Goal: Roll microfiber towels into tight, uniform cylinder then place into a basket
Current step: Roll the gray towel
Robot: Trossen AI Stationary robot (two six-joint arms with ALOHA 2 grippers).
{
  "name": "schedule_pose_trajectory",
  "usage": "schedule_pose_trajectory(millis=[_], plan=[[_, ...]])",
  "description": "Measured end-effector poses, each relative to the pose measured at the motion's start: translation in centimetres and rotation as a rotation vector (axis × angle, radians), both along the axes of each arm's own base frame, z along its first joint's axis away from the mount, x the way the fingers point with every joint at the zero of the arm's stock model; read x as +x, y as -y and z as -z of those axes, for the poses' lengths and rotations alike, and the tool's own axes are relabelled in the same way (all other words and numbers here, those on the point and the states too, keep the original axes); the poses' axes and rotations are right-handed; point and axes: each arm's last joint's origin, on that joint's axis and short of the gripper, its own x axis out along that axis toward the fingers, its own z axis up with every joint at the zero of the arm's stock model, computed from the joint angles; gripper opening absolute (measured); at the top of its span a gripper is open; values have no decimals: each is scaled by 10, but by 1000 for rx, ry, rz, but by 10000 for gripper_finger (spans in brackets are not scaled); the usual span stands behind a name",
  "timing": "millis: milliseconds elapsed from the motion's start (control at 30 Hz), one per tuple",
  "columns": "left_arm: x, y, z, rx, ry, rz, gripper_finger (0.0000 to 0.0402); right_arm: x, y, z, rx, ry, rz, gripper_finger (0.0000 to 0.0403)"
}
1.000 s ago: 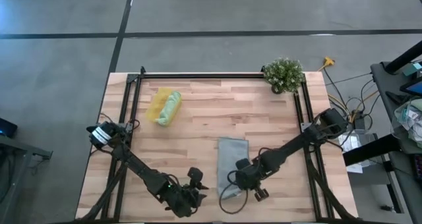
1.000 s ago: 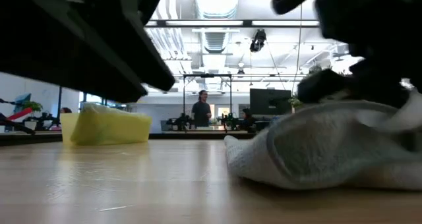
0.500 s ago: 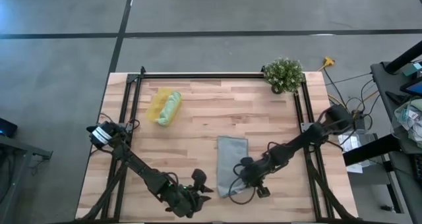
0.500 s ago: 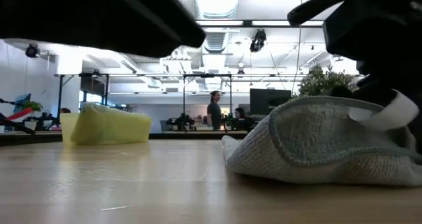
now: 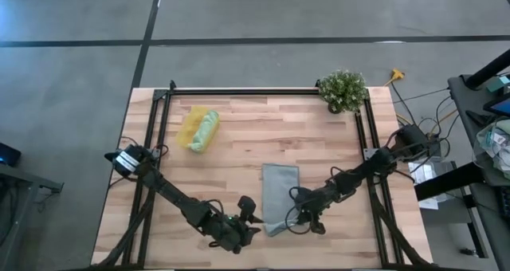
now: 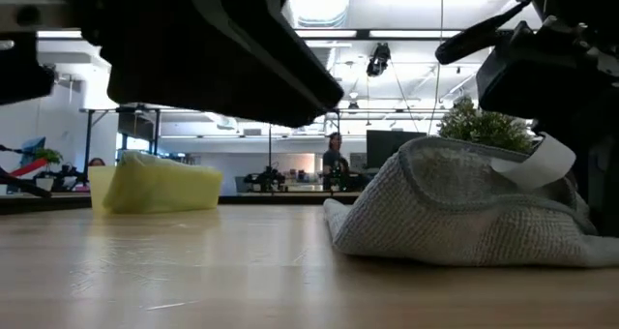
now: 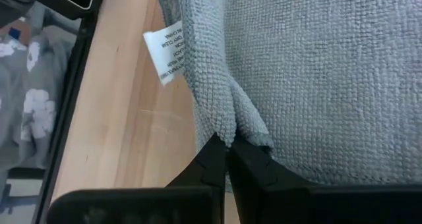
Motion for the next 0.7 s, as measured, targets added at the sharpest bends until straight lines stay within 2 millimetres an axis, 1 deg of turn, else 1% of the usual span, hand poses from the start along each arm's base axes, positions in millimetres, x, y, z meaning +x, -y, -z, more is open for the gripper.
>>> schedule_pose_trajectory(millis=[167,300,400,533,700], plan=[[5,1,10,-55,-33,60,130,0,2,0,9,-3,18,8],[14,3,30,-61,-15,56,130,2,5,-1,15,2,36,8],[21,0,39,-14,-18,18,130,2,5,-1,11,5,37,8],[28,-3,33,-8,22,-26,130,1,5,0,10,4,37,8],[32,-2,28,-42,36,-42,130,1,5,0,4,5,37,8]])
